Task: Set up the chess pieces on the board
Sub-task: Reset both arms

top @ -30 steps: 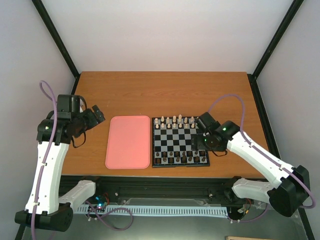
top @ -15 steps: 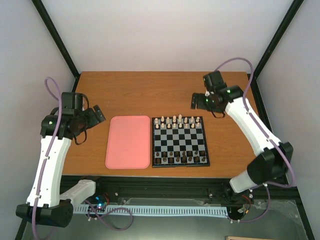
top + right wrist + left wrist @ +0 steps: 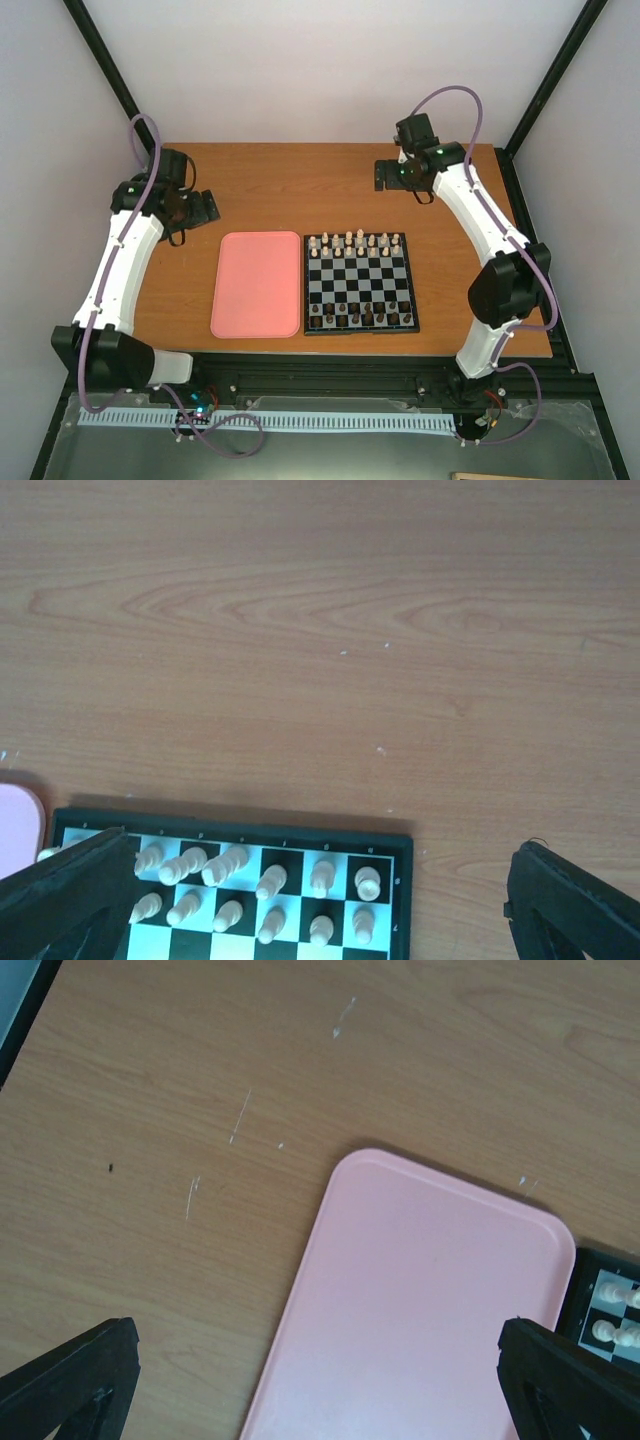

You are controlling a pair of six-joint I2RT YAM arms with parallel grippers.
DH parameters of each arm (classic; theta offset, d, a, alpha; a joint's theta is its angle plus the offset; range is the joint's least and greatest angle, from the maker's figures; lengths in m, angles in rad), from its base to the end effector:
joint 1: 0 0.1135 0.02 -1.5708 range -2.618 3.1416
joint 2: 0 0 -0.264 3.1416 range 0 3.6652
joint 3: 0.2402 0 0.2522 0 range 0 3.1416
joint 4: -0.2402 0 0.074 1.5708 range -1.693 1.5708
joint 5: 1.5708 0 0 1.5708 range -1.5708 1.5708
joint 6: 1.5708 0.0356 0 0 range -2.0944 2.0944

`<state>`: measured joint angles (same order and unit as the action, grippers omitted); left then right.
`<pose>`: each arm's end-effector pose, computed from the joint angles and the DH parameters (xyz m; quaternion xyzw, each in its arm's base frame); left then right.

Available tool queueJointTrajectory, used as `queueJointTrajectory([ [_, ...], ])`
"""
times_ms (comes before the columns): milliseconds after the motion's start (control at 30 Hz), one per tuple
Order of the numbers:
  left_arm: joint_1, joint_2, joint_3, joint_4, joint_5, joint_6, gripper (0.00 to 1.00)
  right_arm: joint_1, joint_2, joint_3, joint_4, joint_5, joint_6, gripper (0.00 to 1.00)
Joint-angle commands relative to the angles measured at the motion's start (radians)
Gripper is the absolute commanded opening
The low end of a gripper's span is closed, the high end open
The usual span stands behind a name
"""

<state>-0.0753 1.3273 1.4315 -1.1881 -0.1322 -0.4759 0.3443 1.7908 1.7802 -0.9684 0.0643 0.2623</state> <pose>0.2445 -0.0137 0.3583 -0.2083 0.9459 -0.0038 0.2489 0.3625 0.1276 0.3376 -0.0298 0.9556 0.0577 0.2873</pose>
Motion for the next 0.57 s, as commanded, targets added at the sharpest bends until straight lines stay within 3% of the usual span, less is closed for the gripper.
queueJointTrajectory([
  [0,-0.006,0.021,0.070,0.039,-0.012,0.043,1.00,-0.044,-0.029,0.013,0.021,0.014,-0.019,1.00],
  [533,-0.008,0.012,0.078,0.066,-0.020,0.038,1.00,-0.051,-0.044,-0.020,0.040,0.040,-0.009,1.00],
])
